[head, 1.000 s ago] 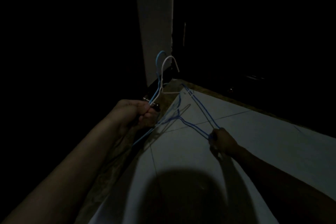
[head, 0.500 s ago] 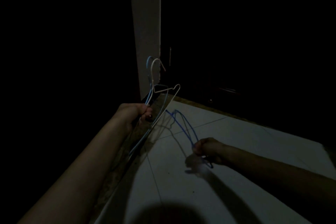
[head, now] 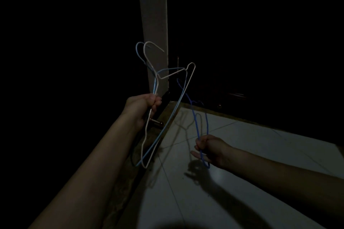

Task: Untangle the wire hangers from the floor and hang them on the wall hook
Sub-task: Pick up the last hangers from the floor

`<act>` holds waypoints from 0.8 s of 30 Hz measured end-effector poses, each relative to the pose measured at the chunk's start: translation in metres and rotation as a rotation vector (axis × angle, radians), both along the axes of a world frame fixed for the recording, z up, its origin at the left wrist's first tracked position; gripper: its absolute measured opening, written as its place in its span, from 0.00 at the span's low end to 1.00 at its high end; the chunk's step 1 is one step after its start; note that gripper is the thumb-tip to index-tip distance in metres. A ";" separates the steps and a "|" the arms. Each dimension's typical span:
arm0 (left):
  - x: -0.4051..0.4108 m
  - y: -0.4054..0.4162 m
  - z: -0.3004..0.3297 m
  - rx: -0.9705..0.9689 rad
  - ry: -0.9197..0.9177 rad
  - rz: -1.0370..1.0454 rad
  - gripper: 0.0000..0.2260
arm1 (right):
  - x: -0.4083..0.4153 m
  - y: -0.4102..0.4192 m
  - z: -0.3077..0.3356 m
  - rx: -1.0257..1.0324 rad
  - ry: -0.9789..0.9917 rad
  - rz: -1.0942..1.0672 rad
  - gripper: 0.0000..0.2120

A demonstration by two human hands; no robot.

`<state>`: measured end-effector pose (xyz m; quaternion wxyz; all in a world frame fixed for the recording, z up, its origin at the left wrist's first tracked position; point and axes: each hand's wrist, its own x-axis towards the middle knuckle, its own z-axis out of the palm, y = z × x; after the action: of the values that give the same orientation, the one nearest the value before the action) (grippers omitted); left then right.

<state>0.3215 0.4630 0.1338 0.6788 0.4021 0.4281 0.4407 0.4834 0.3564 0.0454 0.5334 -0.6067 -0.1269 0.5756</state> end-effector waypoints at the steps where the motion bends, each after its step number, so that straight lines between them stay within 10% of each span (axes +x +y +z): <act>1: 0.001 0.000 0.002 0.015 0.006 -0.010 0.11 | -0.001 0.000 0.002 0.009 0.016 -0.008 0.15; 24: 0.022 -0.028 -0.022 0.031 0.201 -0.092 0.05 | -0.049 -0.007 0.040 0.287 -0.209 0.138 0.05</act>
<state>0.3437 0.4347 0.1122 0.6456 0.4741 0.4683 0.3729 0.4339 0.3493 0.0854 0.5578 -0.5706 -0.3037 0.5206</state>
